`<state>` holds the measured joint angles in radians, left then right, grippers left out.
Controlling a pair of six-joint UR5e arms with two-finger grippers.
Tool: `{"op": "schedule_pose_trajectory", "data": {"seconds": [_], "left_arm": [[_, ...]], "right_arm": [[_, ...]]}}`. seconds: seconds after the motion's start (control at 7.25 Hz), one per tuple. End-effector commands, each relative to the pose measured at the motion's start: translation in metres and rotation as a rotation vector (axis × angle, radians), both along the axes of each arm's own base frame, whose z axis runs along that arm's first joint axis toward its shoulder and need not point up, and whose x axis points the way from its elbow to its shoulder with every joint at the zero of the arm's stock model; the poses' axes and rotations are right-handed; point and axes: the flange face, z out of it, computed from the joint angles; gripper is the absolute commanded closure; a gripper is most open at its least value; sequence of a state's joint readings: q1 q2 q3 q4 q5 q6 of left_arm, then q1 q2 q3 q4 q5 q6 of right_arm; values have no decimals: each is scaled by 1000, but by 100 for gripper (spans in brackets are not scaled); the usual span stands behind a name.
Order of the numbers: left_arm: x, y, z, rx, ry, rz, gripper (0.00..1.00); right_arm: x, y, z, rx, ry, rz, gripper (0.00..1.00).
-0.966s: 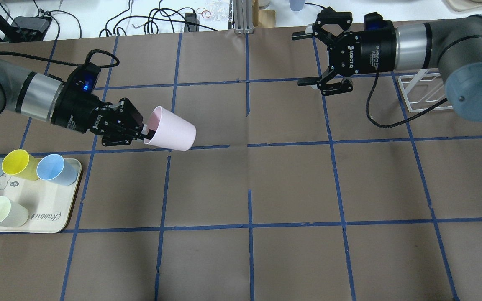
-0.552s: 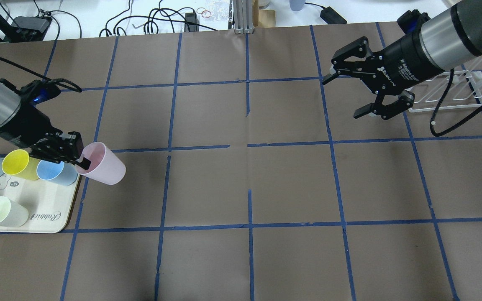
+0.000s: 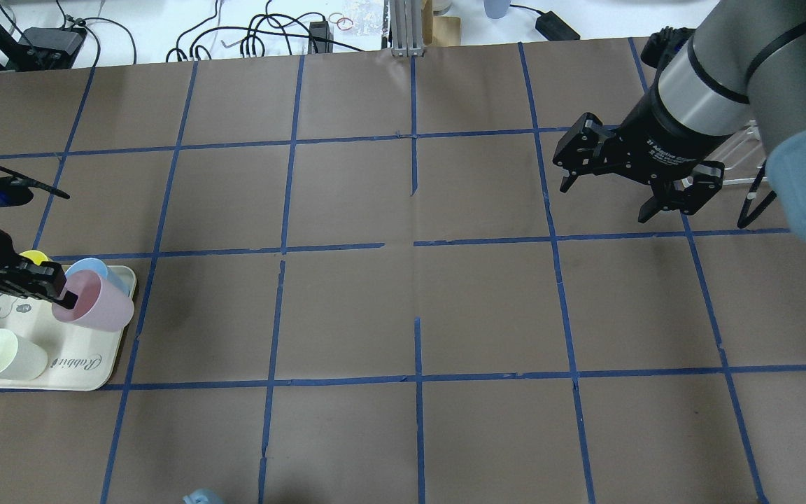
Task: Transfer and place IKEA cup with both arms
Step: 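Carry the pink cup to the tray with the left gripper while the right gripper withdraws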
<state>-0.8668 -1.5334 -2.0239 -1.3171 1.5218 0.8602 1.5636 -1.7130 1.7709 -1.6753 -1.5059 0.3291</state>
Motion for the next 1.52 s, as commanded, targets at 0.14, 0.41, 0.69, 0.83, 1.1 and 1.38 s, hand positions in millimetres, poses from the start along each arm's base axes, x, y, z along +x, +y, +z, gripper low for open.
{"op": "schedule_pose_trajectory", "data": {"seconds": [0.14,0.41,0.69,0.83,1.1,1.38], "left_arm": [[43,25,-42,-32,-17,-56,100],[48,25,-54,-24,0,-94,100],[53,22,-62,-12,10,-97,100],[59,17,-67,-30,-17,-100,100],[59,17,-72,-24,-10,-101,100],[58,19,-74,-15,-2,-100,100]], "right_arm": [[-6,-1,-1,7,34,142,0],[-11,3,-1,35,87,145,0],[-10,3,1,29,88,145,0],[-9,2,3,20,78,143,0],[-8,2,9,7,74,145,0],[-9,3,10,6,76,143,0]]}}
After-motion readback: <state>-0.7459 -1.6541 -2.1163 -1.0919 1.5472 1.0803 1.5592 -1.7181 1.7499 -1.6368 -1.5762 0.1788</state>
